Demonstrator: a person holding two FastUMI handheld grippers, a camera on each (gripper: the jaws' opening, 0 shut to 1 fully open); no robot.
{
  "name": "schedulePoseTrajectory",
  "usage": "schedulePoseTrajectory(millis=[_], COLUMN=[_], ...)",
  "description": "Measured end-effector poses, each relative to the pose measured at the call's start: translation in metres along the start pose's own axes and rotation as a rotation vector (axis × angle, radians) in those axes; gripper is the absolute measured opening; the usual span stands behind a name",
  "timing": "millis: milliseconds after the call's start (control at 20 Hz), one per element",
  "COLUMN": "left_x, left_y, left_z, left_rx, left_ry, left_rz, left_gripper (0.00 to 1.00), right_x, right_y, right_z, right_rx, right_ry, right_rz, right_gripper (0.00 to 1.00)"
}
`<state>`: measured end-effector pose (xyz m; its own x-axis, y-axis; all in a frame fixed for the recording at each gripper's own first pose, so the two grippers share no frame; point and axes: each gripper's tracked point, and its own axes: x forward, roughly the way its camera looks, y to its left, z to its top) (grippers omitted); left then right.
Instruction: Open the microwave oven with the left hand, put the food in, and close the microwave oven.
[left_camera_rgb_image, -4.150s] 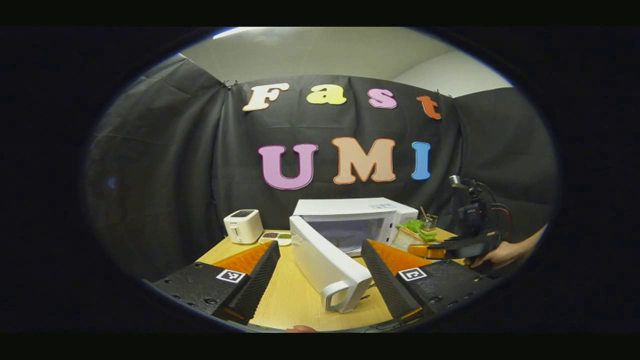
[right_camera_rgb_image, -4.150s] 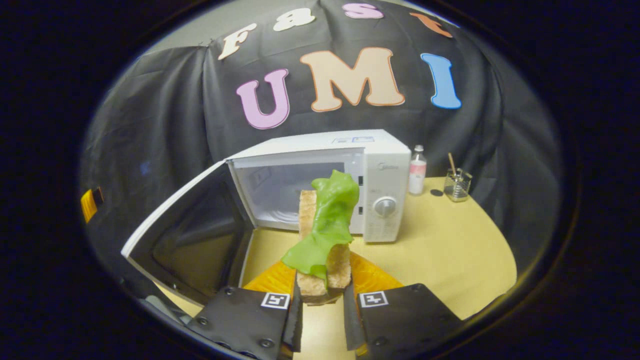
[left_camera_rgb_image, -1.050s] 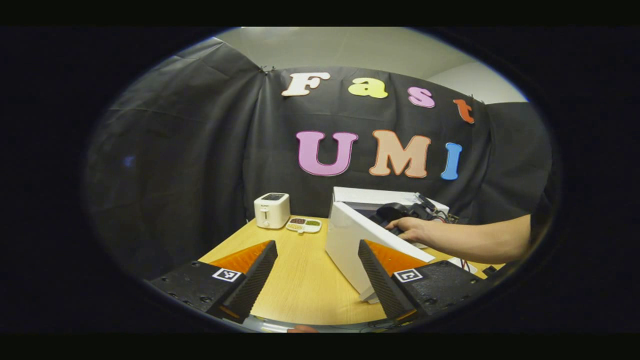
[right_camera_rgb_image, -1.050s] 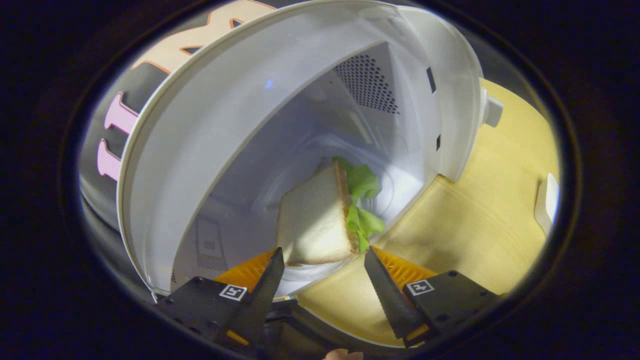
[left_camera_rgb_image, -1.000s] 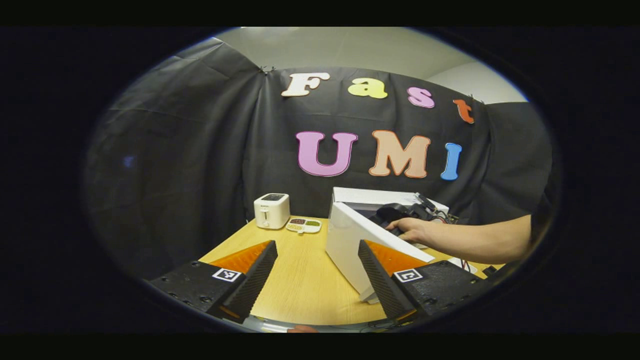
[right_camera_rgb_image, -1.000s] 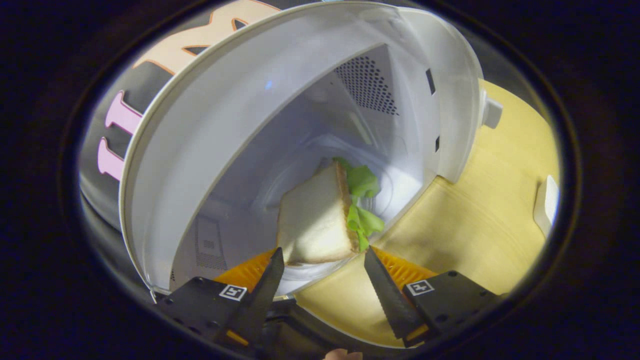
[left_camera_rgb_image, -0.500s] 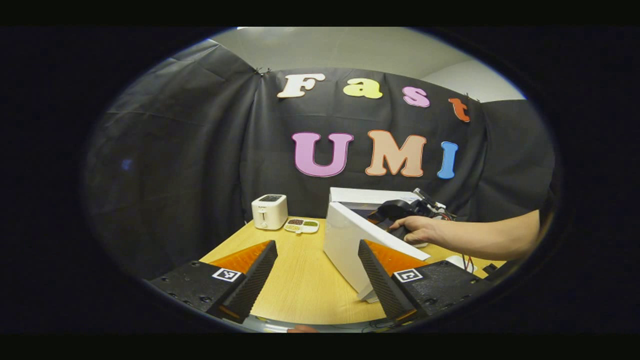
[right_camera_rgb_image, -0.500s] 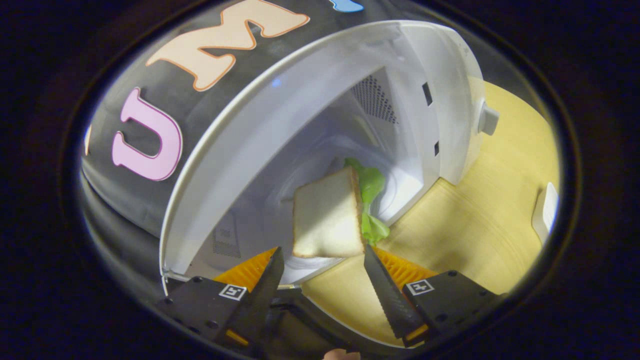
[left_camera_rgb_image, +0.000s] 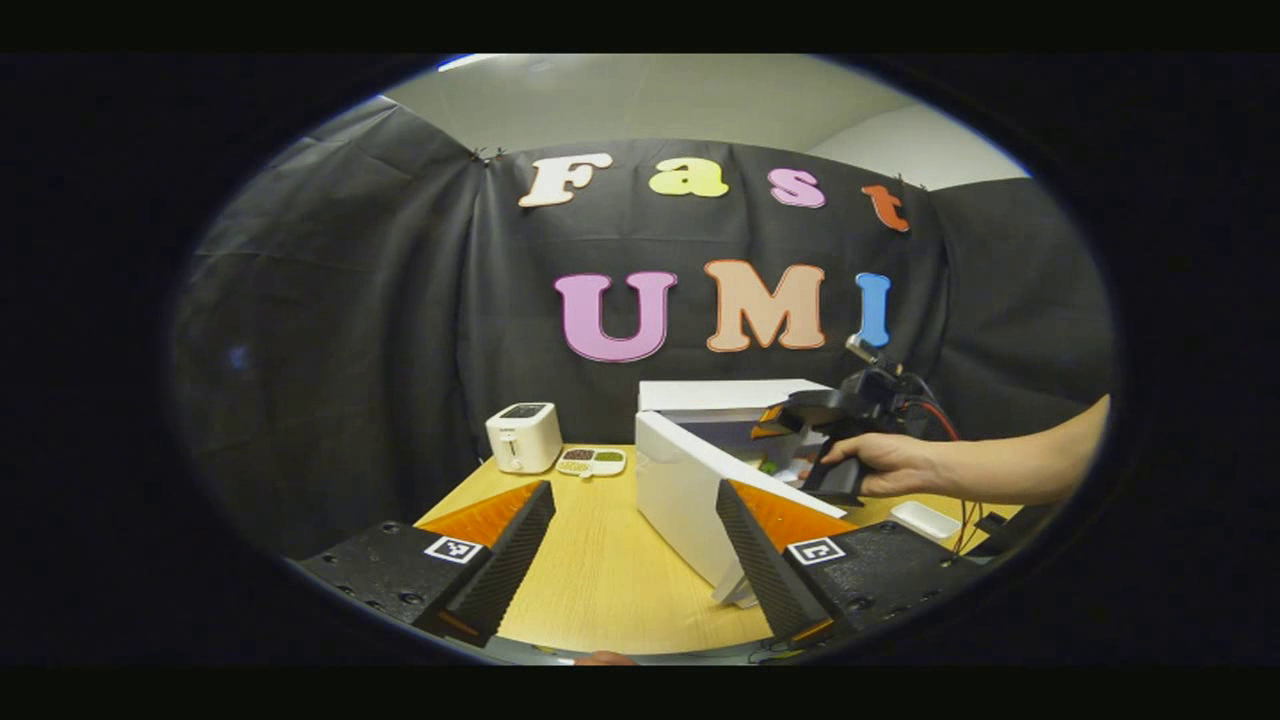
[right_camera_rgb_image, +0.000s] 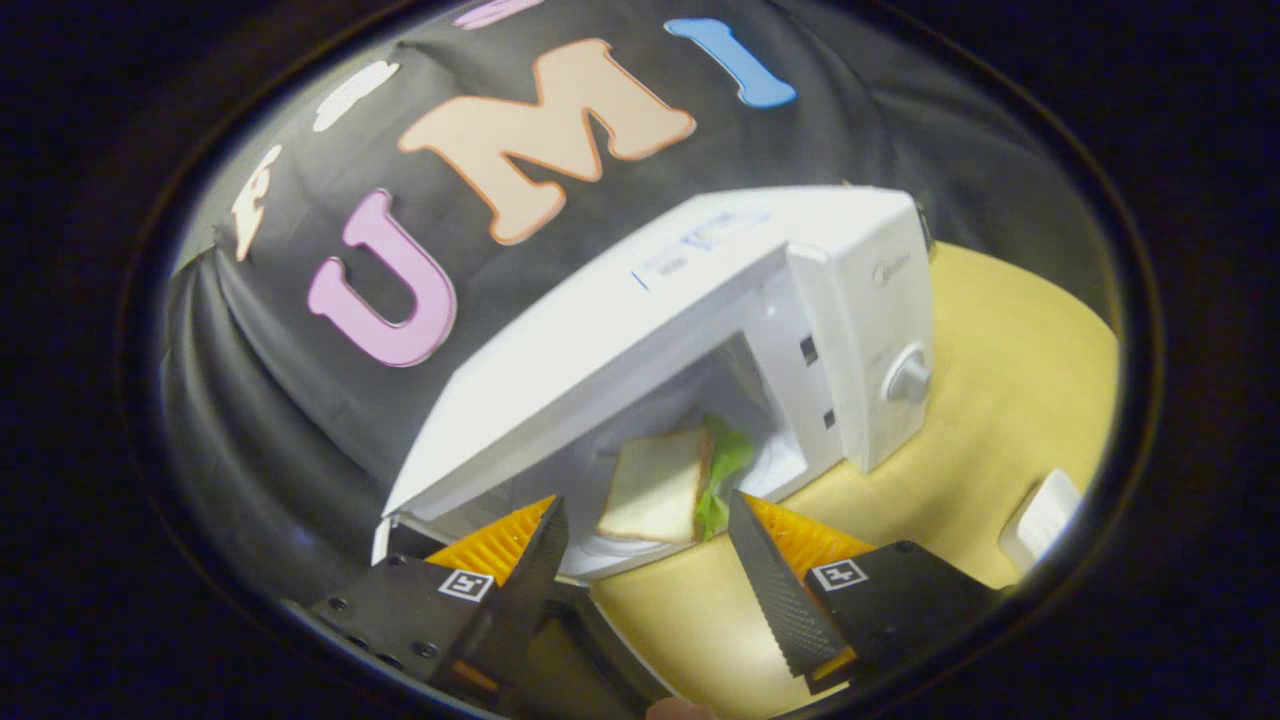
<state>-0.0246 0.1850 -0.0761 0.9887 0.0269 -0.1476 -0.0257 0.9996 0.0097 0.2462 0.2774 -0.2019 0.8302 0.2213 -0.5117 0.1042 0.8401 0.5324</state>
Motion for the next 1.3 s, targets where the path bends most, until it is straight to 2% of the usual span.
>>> schedulePoseTrajectory(millis=[200, 400, 450, 500, 550, 650, 700, 750, 800, 850, 900, 950, 1000, 1050, 1100, 1150, 1300], left_x=[0.011, 0.020, 0.023, 0.026, 0.028, 0.033, 0.035, 0.036, 0.036, 0.038, 0.041, 0.041, 0.042, 0.045, 0.046, 0.047, 0.052], left_y=[-0.002, 0.002, 0.003, 0.005, 0.004, 0.003, 0.002, 0.000, -0.006, -0.005, -0.002, -0.002, -0.003, 0.005, 0.011, 0.009, -0.017], left_z=[-0.003, -0.005, -0.005, -0.005, -0.007, -0.012, -0.014, -0.018, -0.015, -0.016, -0.022, -0.031, -0.036, -0.041, -0.049, -0.053, -0.062], left_rx=[0.028, 0.006, 0.013, 0.024, 0.033, 0.046, 0.050, 0.050, 0.043, 0.039, 0.040, 0.039, 0.048, 0.067, 0.069, 0.053, 0.037], left_ry=[0.013, 0.027, 0.027, 0.030, 0.033, 0.046, 0.051, 0.050, 0.037, 0.034, 0.051, 0.068, 0.087, 0.100, 0.119, 0.125, 0.136], left_rz=[-0.003, 0.024, 0.034, 0.042, 0.043, 0.042, 0.036, 0.028, 0.010, 0.017, 0.027, 0.027, 0.030, 0.075, 0.110, 0.105, 0.044], left_gripper=[0.95, 0.95, 0.95, 0.95, 0.95, 0.95, 0.94, 0.92, 0.89, 0.83, 0.75, 0.59, 0.53, 0.41, 0.21, 0.00, 0.00], right_x=[-0.050, -0.108, -0.117, -0.128, -0.141, -0.165, -0.176, -0.186, -0.196, -0.202, -0.211, -0.219, -0.227, -0.233, -0.237, -0.239, -0.244], right_y=[-0.001, -0.020, -0.024, -0.028, -0.029, -0.033, -0.034, -0.037, -0.040, -0.044, -0.046, -0.047, -0.046, -0.046, -0.045, -0.044, -0.042], right_z=[0.058, 0.103, 0.108, 0.113, 0.121, 0.143, 0.154, 0.162, 0.169, 0.174, 0.179, 0.185, 0.188, 0.192, 0.195, 0.196, 0.204], right_rx=[-0.209, -0.429, -0.465, -0.486, -0.499, -0.528, -0.546, -0.565, -0.582, -0.595, -0.603, -0.606, -0.610, -0.621, -0.640, -0.657, -0.669], right_ry=[-0.195, -0.362, -0.380, -0.392, -0.407, -0.455, -0.478, -0.492, -0.505, -0.510, -0.513, -0.520, -0.533, -0.542, -0.555, -0.563, -0.578], right_rz=[0.084, 0.099, 0.102, 0.107, 0.113, 0.123, 0.129, 0.127, 0.124, 0.113, 0.109, 0.106, 0.111, 0.112, 0.118, 0.123, 0.130], right_gripper=[0.99, 0.98, 0.89, 0.89, 0.98, 0.98, 0.89, 0.89, 0.98, 0.89, 0.89, 0.89, 0.89, 0.89, 0.89, 0.89, 0.90])
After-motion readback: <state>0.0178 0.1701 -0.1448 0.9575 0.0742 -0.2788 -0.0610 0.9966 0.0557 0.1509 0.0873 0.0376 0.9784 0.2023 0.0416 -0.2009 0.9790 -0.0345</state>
